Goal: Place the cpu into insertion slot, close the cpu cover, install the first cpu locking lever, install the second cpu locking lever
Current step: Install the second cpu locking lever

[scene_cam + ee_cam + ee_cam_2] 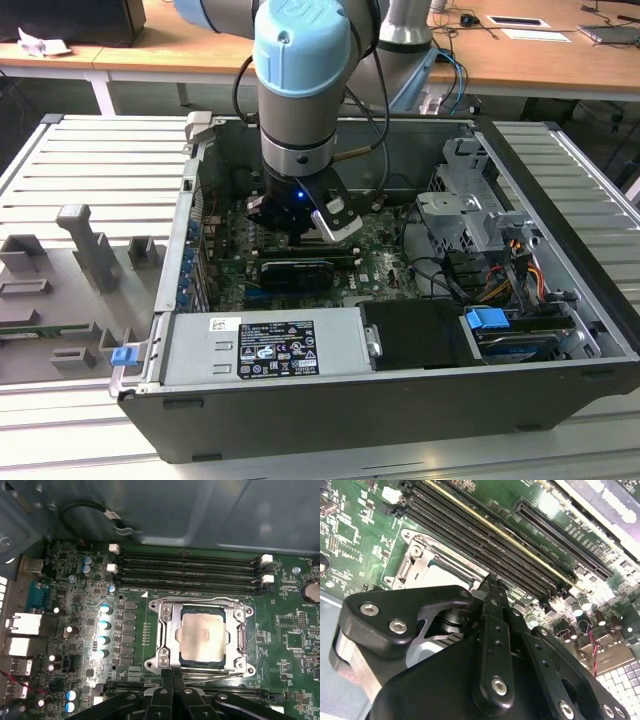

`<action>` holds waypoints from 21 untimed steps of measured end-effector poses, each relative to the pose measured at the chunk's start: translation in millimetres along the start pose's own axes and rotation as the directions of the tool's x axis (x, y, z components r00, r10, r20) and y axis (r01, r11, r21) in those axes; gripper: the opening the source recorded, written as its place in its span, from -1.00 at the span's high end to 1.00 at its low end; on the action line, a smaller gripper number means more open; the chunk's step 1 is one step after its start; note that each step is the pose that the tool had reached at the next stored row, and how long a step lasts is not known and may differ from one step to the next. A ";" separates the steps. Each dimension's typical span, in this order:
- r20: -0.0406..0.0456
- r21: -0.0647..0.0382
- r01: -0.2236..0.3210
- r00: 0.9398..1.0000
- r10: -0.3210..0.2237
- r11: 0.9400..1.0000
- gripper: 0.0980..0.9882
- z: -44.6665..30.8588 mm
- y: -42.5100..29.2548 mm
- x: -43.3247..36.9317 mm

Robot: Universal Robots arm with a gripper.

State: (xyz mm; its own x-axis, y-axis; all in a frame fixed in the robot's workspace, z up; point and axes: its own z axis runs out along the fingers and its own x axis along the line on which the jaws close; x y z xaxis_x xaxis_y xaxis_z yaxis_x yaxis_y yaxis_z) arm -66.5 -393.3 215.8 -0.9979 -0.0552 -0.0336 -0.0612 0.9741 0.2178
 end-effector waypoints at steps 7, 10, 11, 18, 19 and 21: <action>0.006 -0.060 0.006 1.000 -0.006 0.998 0.98 1.4 -10.0 8.2; 0.007 -0.070 0.008 1.000 -0.007 0.998 0.98 3.9 -13.5 10.1; 0.008 -0.075 0.008 1.000 -0.008 0.997 0.98 4.3 -14.4 10.6; 0.014 -0.120 0.013 1.000 -0.011 0.993 0.98 9.9 -21.4 15.4; 0.014 -0.124 0.013 1.000 -0.011 0.992 0.98 11.3 -21.8 15.7; 0.015 -0.130 0.013 1.000 -0.011 0.991 0.98 13.4 -22.2 16.4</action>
State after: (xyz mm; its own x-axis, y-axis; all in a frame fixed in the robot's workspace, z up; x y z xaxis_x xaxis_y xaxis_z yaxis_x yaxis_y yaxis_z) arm -81.2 -412.9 197.3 -0.9967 -0.0629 -0.0504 -0.0764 0.9363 0.3427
